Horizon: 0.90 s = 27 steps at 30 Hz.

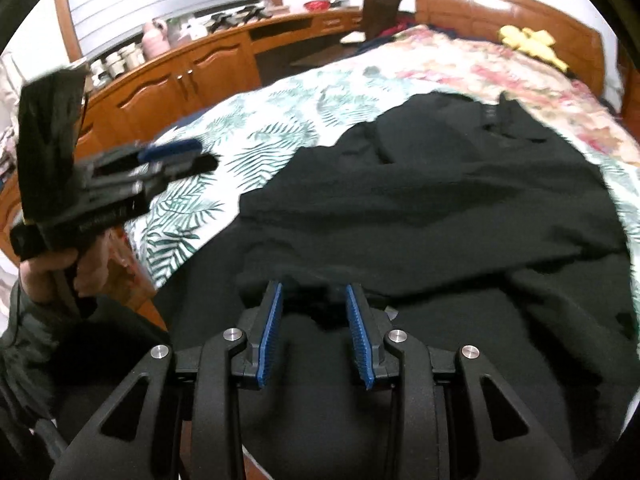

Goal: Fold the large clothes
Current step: 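Move both grippers open to the coat hem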

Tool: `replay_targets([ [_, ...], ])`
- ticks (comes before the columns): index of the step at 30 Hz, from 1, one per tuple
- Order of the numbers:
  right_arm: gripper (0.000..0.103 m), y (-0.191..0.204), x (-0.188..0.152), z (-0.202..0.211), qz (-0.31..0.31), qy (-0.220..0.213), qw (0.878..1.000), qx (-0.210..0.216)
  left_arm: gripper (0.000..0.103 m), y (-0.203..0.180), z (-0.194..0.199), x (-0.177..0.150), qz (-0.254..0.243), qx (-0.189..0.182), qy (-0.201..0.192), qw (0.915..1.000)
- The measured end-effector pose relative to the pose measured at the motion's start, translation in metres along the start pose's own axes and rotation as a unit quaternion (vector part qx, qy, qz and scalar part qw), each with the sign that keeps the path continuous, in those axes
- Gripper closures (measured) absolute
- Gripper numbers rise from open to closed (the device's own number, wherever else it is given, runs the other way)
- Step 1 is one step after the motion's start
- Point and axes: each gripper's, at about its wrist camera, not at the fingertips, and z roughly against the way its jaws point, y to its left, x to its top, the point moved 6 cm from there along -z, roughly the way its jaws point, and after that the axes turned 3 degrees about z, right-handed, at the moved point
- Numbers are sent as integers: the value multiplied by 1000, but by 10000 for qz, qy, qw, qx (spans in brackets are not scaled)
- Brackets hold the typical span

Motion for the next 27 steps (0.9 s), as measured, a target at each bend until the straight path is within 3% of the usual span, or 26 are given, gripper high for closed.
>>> replay_targets([
  [10, 71, -76, -56, 77, -266, -203, 9947, -974, 63, -36, 11, -24, -188, -49, 336, 9992],
  [17, 70, -142, -113, 115, -867, -120, 9823, -1654, 63, -41, 7, -46, -249, -5, 666, 9975],
  [23, 67, -183, -146, 130, -1363, 1, 9722, -1905, 63, -38, 0, -57, -145, 11, 871, 9961],
  [27, 56, -200, -159, 134, -1509, 84, 9688, -1967, 63, -35, -8, -65, -77, 53, 1057, 9944],
])
